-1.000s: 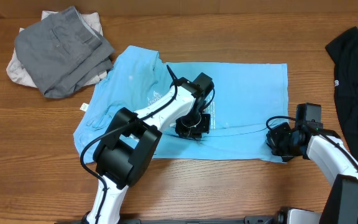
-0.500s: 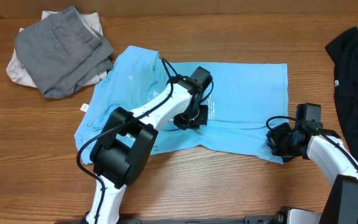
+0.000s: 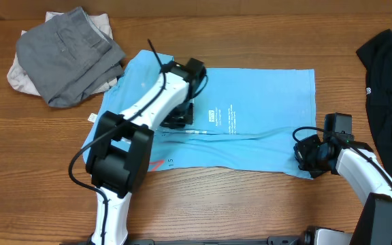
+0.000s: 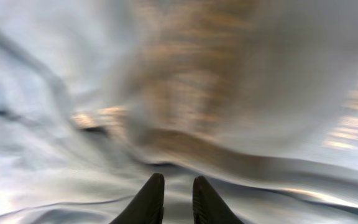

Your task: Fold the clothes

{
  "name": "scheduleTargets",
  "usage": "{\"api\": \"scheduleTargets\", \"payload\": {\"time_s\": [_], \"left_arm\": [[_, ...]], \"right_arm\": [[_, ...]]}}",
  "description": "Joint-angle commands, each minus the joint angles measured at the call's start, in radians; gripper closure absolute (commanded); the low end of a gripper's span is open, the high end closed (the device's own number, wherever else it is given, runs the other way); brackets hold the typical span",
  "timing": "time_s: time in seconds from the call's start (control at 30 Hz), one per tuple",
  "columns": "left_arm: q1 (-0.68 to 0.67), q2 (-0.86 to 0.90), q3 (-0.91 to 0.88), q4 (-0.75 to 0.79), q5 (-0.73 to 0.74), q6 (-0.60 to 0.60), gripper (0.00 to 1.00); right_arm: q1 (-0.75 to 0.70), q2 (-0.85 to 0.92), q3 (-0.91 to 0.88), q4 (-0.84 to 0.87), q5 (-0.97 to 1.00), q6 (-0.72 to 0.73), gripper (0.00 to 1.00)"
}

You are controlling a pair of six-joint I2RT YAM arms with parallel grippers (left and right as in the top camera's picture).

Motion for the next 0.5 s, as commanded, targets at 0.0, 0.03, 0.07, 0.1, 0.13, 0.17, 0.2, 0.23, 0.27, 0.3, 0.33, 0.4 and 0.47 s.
{"api": "scheduleTargets", "payload": {"time_s": [0.0, 0.03, 0.07, 0.1, 0.13, 0.17, 0.2, 0.23, 0.27, 0.3, 0.33, 0.4, 0.47], "left_arm": [[0.075, 0.019, 0.018, -0.035, -0.079, 0.006, 0.79], [0.097, 0.019, 0.018, -0.051, -0.068, 0.004, 0.79], [0.122, 0.019, 0.018, -0.070, -0.055, -0.001, 0.79], [0.139, 0.019, 0.018, -0.081, -0.045, -0.001, 0.80], [0.161, 0.019, 0.018, -0.099, -0.030, 0.000, 0.81], [0.178, 0.019, 0.018, -0.114, -0.023, 0.000, 0.84], [0.191, 0.019, 0.018, -0.129, -0.021, 0.000, 0.85], [0.200, 0.019, 0.018, -0.147, -0.023, 0.000, 0.86], [0.206, 0.017, 0.018, -0.166, -0.023, 0.000, 0.87], [0.208, 0.015, 0.018, -0.181, -0.023, 0.000, 0.89], [0.208, 0.013, 0.018, -0.192, -0.021, -0.001, 0.89], [0.199, 0.006, 0.018, -0.216, -0.004, -0.009, 0.92], [0.182, -0.003, 0.018, -0.225, 0.028, -0.008, 0.92]], "right_arm": [[-0.042, 0.013, -0.025, -0.023, 0.121, 0.015, 0.89], [-0.059, 0.013, -0.024, -0.029, 0.119, 0.018, 0.90], [-0.082, 0.013, -0.022, -0.037, 0.119, 0.017, 0.90], [-0.103, 0.013, -0.019, -0.045, 0.119, 0.017, 0.91], [-0.122, 0.013, -0.016, -0.053, 0.118, 0.012, 0.92], [-0.140, 0.012, -0.011, -0.063, 0.119, 0.009, 0.93], [-0.157, 0.012, -0.005, -0.076, 0.118, 0.008, 0.93], [-0.172, 0.012, 0.004, -0.095, 0.114, 0.009, 0.94], [-0.183, 0.011, 0.013, -0.110, 0.106, 0.007, 0.94], [-0.192, 0.009, 0.024, -0.127, 0.095, 0.005, 0.94], [-0.196, 0.006, 0.032, -0.140, 0.093, 0.005, 0.95], [-0.200, -0.010, 0.049, -0.168, 0.093, 0.003, 0.96], [-0.200, -0.037, 0.064, -0.197, 0.093, 0.003, 0.96]]}}
